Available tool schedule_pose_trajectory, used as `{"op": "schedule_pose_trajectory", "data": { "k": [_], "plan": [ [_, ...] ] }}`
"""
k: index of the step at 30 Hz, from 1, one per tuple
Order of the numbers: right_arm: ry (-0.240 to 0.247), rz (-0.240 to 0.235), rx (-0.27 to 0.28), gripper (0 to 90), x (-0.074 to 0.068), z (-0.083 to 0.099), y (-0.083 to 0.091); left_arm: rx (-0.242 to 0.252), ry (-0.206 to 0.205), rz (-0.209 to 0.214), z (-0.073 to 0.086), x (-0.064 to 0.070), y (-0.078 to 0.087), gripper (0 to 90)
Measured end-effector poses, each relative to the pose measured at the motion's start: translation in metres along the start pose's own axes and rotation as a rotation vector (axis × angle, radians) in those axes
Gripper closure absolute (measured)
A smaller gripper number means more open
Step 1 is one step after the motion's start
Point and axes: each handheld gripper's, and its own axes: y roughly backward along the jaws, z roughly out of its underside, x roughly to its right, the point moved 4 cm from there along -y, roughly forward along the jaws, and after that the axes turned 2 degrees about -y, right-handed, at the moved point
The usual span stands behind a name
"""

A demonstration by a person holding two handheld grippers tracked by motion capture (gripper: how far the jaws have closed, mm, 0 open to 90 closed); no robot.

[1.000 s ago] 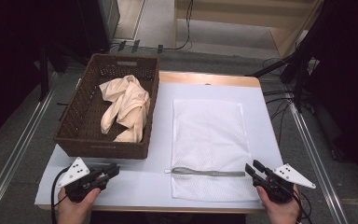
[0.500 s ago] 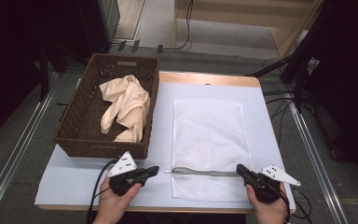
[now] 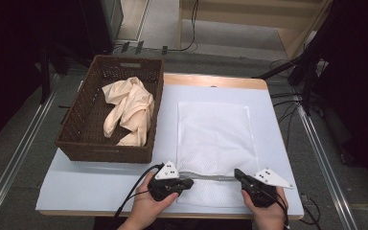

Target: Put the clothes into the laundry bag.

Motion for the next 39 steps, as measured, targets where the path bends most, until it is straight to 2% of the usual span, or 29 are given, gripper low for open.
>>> {"op": "schedule_pose_trajectory", "data": {
  "k": [1,2,3,4,5,7,9,11,14,16,17,18,19,20,22,25,27,29,30,31,32,33,34,35,37,39],
  "plan": [
    [0.032,-0.024,-0.019,85.2,-0.01,-0.001,-0.007,-0.054,-0.026,0.0,0.002,0.002,-0.003,85.7],
    [0.039,-0.039,-0.025,82.6,-0.014,-0.002,-0.01,-0.054,-0.026,0.0,0.002,0.002,-0.003,85.7],
    [0.046,-0.056,-0.029,80.2,-0.017,-0.003,-0.013,-0.076,-0.007,-0.005,0.004,0.001,-0.004,86.2],
    [0.046,-0.056,-0.029,80.2,-0.017,-0.003,-0.013,-0.076,-0.007,-0.005,0.004,0.001,-0.004,86.7],
    [0.059,-0.069,-0.046,76.2,-0.022,-0.003,-0.02,-0.072,0.003,-0.001,0.004,0.0,-0.004,87.6],
    [0.068,-0.072,-0.063,76.0,-0.024,-0.002,-0.023,-0.077,0.013,0.005,0.004,-0.001,-0.004,87.6],
    [0.088,-0.046,-0.112,74.7,-0.026,0.002,-0.033,-0.078,0.012,0.006,0.004,-0.001,-0.004,87.4],
    [0.098,-0.041,-0.157,75.7,-0.027,0.004,-0.038,-0.073,0.023,0.014,0.004,-0.001,-0.005,87.4],
    [0.096,-0.015,-0.192,90.0,-0.025,-0.001,-0.04,-0.075,0.045,0.036,0.004,-0.004,-0.005,87.3],
    [0.089,-0.022,-0.209,90.0,-0.024,-0.004,-0.041,-0.077,0.046,0.038,0.004,-0.004,-0.004,87.3],
    [0.065,-0.028,-0.203,90.0,-0.021,-0.015,-0.045,-0.078,0.045,0.038,0.004,-0.004,-0.004,87.3],
    [0.05,-0.032,-0.172,90.0,-0.018,-0.023,-0.045,-0.077,0.043,0.037,0.004,-0.004,-0.004,87.3],
    [0.05,-0.032,-0.172,90.0,-0.018,-0.023,-0.045,-0.078,0.04,0.034,0.004,-0.003,-0.004,87.3],
    [0.007,-0.009,-0.098,90.0,-0.009,-0.042,-0.044,-0.078,0.037,0.033,0.004,-0.003,-0.004,87.2],
    [-0.031,0.0,-0.029,90.0,-0.002,-0.057,-0.044,-0.078,0.039,0.035,0.004,-0.003,-0.004,87.0],
    [-0.025,0.006,-0.015,90.0,0.001,-0.065,-0.046,-0.078,0.037,0.037,0.004,-0.004,-0.004,86.7],
    [-0.011,0.002,-0.041,90.0,0.006,-0.06,-0.049,-0.078,0.036,0.037,0.004,-0.003,-0.004,86.3],
    [-0.023,0.002,-0.041,90.0,0.008,-0.058,-0.047,-0.078,0.038,0.038,0.004,-0.004,-0.004,86.3],
    [-0.05,-0.023,-0.02,83.2,0.012,-0.055,-0.04,-0.074,0.041,0.041,0.004,-0.004,-0.004,86.3],
    [-0.051,-0.046,-0.009,77.1,0.012,-0.054,-0.034,-0.074,0.039,0.041,0.004,-0.004,-0.004,86.1],
    [-0.051,-0.046,-0.009,77.1,0.012,-0.054,-0.034,-0.074,0.039,0.041,0.004,-0.004,-0.004,85.9],
    [-0.041,-0.073,0.0,70.2,0.011,-0.053,-0.028,-0.077,0.04,0.041,0.004,-0.003,-0.004,85.9],
    [-0.01,-0.12,0.008,54.8,0.009,-0.049,-0.016,-0.076,0.039,0.042,0.004,-0.003,-0.004,85.3],
    [0.003,-0.129,0.009,47.5,0.008,-0.046,-0.011,-0.076,0.039,0.043,0.004,-0.003,-0.004,85.1],
    [0.031,-0.11,-0.015,36.8,0.007,-0.038,-0.006,-0.074,0.04,0.046,0.004,-0.003,-0.004,84.9],
    [0.07,-0.065,-0.082,28.9,0.006,-0.028,-0.009,-0.073,0.041,0.048,0.004,-0.003,-0.004,84.7]
  ]
}}
